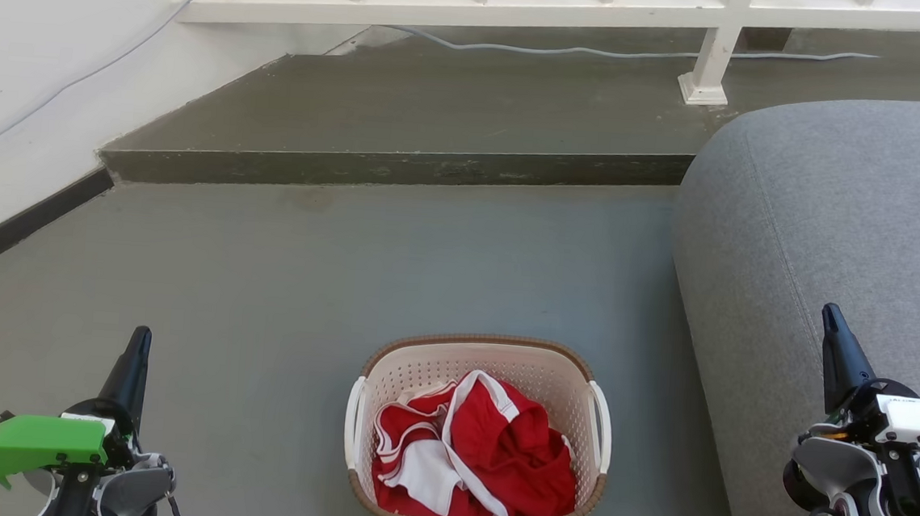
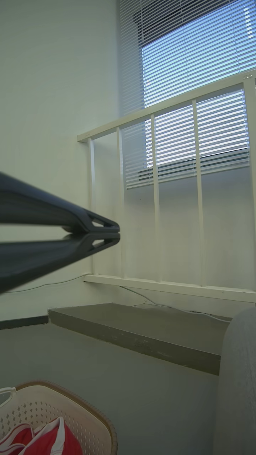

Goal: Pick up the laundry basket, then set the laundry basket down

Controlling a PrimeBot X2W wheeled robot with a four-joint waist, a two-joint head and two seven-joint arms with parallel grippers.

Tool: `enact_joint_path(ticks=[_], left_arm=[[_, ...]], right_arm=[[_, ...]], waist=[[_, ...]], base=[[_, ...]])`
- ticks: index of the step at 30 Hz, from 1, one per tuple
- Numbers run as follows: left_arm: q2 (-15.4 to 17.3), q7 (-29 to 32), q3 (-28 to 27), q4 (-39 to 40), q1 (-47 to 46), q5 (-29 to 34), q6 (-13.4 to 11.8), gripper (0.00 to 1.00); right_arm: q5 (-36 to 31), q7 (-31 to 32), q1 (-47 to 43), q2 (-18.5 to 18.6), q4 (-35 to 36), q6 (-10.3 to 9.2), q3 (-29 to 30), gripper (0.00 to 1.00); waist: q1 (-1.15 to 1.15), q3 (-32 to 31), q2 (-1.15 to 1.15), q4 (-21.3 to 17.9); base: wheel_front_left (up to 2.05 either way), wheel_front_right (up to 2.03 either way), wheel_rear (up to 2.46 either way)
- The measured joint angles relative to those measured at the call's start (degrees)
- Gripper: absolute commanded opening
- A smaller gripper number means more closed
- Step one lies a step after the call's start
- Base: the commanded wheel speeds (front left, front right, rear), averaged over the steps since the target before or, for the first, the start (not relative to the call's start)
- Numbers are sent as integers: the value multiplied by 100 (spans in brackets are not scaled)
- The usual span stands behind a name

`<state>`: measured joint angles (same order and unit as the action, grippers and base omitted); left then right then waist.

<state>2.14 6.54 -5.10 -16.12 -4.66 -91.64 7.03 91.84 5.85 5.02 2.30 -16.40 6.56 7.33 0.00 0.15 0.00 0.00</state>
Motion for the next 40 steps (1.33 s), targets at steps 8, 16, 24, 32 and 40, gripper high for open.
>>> enact_joint_path(ticks=[8, 16, 24, 32, 40], left_arm=[[0, -1, 0, 2, 0, 0, 0, 0], [0, -1, 1, 7, 0, 0, 0, 0], [0, -1, 1, 9, 0, 0, 0, 0], [0, -1, 1, 10, 0, 0, 0, 0], [0, -1, 1, 13, 0, 0, 0, 0]], right_arm=[[0, 0, 0, 0, 1, 3, 1, 0], [0, 0, 0, 0, 3, 8, 3, 0], [0, 0, 0, 0, 7, 8, 3, 0], [0, 0, 0, 0, 10, 8, 3, 0], [0, 0, 0, 0, 14, 8, 4, 0]], waist=[[0, 0, 0, 0], [0, 1, 0, 0], [0, 1, 0, 0], [0, 1, 0, 0], [0, 1, 0, 0]], base=[[0, 0, 0], [0, 0, 0], [0, 0, 0], [0, 0, 0], [0, 0, 0]])
